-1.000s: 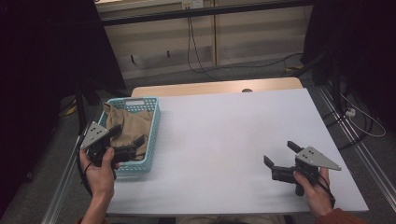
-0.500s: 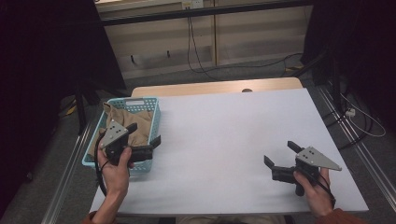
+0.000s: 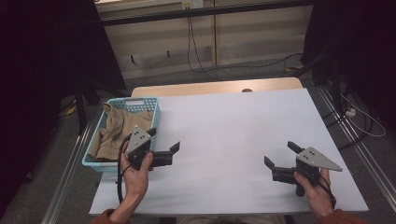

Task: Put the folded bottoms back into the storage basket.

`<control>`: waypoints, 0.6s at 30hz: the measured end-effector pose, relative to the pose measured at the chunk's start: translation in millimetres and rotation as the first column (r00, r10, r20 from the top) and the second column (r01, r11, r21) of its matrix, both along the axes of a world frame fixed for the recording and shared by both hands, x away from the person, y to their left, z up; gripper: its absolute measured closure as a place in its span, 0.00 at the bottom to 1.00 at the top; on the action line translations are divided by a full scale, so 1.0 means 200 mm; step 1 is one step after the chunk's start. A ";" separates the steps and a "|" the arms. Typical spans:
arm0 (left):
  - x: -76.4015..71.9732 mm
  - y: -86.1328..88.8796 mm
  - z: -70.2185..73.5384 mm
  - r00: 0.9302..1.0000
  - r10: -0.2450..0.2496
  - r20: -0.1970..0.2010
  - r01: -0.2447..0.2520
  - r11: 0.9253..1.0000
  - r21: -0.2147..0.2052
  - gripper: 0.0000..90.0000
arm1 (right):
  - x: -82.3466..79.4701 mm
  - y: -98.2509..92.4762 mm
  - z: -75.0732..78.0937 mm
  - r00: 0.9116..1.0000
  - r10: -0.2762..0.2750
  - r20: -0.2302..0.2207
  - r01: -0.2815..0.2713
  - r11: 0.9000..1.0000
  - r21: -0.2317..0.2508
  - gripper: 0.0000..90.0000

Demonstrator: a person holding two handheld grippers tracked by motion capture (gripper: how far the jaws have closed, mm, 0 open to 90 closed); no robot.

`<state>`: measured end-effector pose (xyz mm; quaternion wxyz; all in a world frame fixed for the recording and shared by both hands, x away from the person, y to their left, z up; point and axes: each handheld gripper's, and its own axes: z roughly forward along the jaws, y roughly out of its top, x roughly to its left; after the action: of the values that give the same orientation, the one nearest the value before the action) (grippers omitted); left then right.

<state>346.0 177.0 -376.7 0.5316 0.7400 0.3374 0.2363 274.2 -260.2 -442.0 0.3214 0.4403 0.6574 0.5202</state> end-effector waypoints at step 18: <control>-0.09 -0.04 -0.21 0.999 0.009 -0.053 -0.008 1.000 0.017 0.04 | -0.03 -0.01 0.00 1.000 -0.008 0.000 0.008 1.000 0.003 0.02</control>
<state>327.3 168.1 -419.0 0.5152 0.7491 0.3524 0.2219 269.1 -262.7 -442.2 0.3227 0.4435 0.6548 0.5200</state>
